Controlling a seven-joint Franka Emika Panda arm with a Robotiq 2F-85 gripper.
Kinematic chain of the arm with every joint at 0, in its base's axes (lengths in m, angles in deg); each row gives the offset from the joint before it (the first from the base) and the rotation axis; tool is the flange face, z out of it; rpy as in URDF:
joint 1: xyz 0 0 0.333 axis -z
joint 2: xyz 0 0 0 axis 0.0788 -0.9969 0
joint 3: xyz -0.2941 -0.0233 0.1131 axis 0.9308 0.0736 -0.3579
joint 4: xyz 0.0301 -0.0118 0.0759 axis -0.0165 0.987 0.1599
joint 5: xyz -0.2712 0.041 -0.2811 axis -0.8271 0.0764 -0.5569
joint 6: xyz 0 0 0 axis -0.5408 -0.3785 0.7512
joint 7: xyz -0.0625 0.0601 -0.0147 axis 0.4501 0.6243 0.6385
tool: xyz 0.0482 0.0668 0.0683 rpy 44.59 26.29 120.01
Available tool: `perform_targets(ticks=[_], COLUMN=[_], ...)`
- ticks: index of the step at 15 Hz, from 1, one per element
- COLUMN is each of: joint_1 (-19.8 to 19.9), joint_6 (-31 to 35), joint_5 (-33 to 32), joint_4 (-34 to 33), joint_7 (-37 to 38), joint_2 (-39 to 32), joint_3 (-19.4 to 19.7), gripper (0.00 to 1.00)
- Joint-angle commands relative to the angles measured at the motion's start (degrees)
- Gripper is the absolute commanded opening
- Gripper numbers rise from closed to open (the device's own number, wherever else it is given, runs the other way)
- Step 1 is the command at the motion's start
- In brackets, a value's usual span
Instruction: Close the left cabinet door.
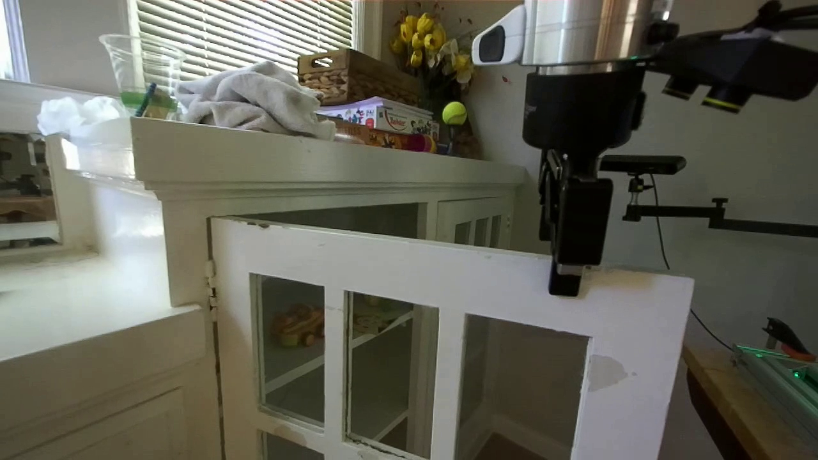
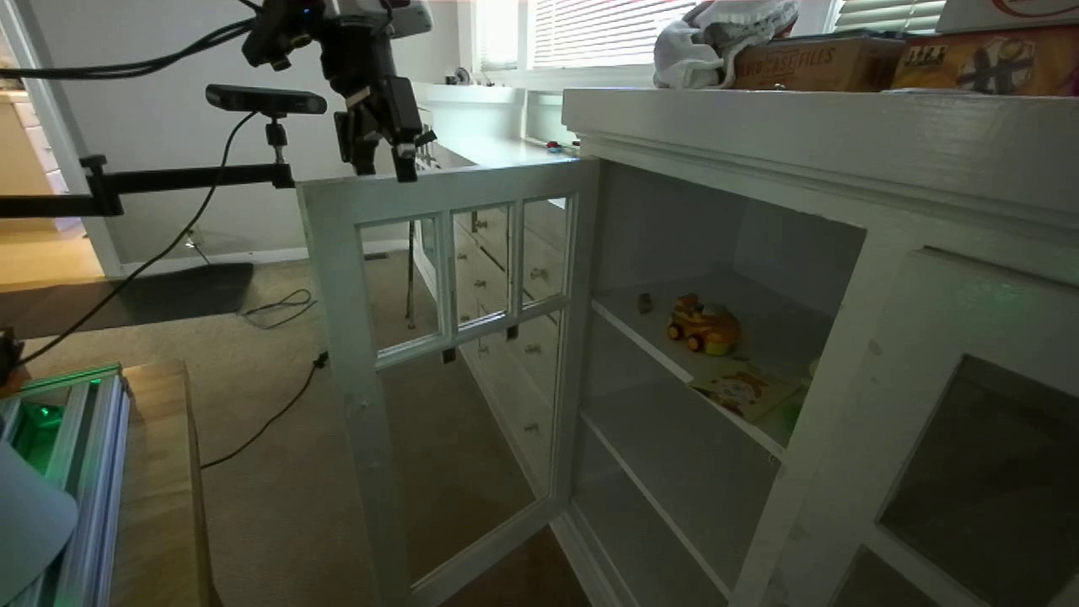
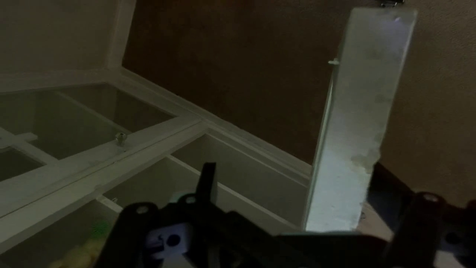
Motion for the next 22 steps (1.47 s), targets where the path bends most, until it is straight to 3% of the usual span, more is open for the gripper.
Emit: perform_targets(ticks=[1, 15, 22], joint_1=[1.3, 7.8, 9.7], joint_6=[-0.5, 2.5, 5.6], joint_5=[-2.5, -5.3, -9.6], joint_4=[0.0, -2.8, -7.4], joint_7=[-0.4, -14.0, -16.8], joint_2=[-0.6, -4.8, -8.8], joint_3=[1.7, 11.5, 14.7], gripper=[1.00, 1.00, 1.00])
